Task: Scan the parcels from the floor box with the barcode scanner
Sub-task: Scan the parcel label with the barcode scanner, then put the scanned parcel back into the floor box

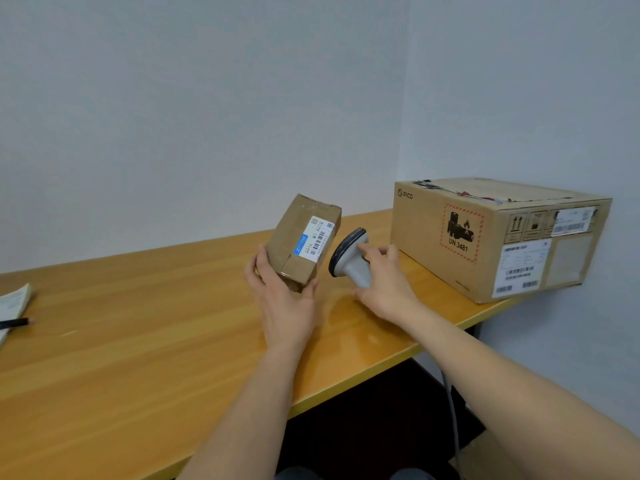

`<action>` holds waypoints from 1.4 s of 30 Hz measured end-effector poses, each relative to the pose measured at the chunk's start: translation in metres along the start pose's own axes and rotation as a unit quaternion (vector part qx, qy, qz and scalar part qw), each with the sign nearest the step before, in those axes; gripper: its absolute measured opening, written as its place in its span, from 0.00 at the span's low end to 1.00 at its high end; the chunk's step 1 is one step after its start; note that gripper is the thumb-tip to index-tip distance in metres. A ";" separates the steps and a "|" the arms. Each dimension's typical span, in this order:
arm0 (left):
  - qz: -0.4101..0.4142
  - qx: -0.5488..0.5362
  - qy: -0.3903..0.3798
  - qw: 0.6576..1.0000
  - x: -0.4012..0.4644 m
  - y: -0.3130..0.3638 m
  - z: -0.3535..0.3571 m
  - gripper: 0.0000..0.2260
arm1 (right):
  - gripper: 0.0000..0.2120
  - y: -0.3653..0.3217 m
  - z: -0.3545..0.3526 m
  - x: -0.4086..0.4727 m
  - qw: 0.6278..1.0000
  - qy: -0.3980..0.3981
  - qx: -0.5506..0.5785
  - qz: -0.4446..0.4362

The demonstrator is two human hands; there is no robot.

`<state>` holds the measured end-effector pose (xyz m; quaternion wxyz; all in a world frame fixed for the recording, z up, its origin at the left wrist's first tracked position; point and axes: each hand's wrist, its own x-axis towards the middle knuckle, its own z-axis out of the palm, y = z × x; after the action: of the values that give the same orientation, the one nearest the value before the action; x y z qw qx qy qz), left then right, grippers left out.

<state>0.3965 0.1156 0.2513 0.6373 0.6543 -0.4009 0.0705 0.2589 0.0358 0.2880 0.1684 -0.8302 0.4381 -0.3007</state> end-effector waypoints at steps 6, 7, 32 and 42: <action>-0.009 0.000 -0.003 1.000 0.001 -0.001 0.001 0.45 | 0.37 0.004 0.015 0.013 0.999 0.011 -0.043 0.024; -0.006 -0.001 -0.004 1.000 0.001 -0.002 0.001 0.45 | 0.37 0.005 0.015 0.013 0.999 0.011 -0.043 0.027; 0.118 -0.010 -0.026 0.993 -0.018 0.029 -0.005 0.48 | 0.36 0.000 -0.095 -0.049 0.983 -0.017 0.175 -0.054; 0.213 -0.110 -0.053 0.969 -0.045 0.089 0.031 0.42 | 0.37 0.024 -0.147 -0.082 0.960 0.014 0.258 -0.103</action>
<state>0.2991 0.1198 0.2879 0.6535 0.4828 -0.5694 0.1250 0.1130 0.0882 0.3586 0.3389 -0.7948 0.2598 -0.4312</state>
